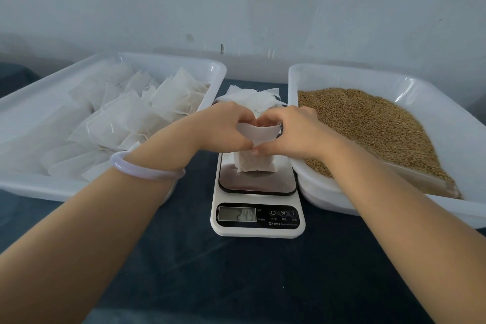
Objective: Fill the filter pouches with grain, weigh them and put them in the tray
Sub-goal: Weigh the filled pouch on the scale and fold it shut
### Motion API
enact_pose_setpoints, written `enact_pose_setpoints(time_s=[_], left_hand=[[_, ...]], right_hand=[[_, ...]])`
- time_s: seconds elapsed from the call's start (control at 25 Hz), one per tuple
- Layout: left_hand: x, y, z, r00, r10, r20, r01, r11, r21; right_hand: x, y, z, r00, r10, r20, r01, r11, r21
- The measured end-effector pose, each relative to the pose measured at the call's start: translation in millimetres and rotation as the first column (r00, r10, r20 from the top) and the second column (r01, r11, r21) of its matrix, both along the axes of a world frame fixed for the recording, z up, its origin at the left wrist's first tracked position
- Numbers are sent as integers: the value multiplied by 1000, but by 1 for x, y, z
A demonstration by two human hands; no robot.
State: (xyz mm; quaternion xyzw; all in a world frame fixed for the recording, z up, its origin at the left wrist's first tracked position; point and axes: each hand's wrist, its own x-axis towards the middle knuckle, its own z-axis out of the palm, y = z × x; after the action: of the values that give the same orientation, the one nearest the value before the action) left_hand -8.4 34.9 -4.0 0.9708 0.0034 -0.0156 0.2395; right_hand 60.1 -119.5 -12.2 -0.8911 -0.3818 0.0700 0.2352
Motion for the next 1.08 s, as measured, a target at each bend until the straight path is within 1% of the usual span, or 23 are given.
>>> enact_pose_setpoints(time_s=[0.56,0.64,0.72,0.84,0.92,1.08], left_hand=[[0,1,-2,1000,-23,2,23,999,25],[0,2,-1,999,-16,35,15,1000,21],[0,3,0,997,15,76,-15,1000,-5],[-2,1,1,992,21,122,-17,999,-35],[-3,0,1,988,28,149,-22,999,-46],[-3,1,-1,988,65,138,-56,996,-71]], right_hand=[[-5,0,1,999,-39,-14,39,999,-38],[-6,-1,3,998,-47,-32,46,998,-39],[-9,-1,5,998,-57,-21,56,998,-37],[-13,0,10,998,-70,10,70,997,-43],[-12,-1,10,997,-71,14,71,997,10],[-7,0,6,1000,-22,17,19,984,177]])
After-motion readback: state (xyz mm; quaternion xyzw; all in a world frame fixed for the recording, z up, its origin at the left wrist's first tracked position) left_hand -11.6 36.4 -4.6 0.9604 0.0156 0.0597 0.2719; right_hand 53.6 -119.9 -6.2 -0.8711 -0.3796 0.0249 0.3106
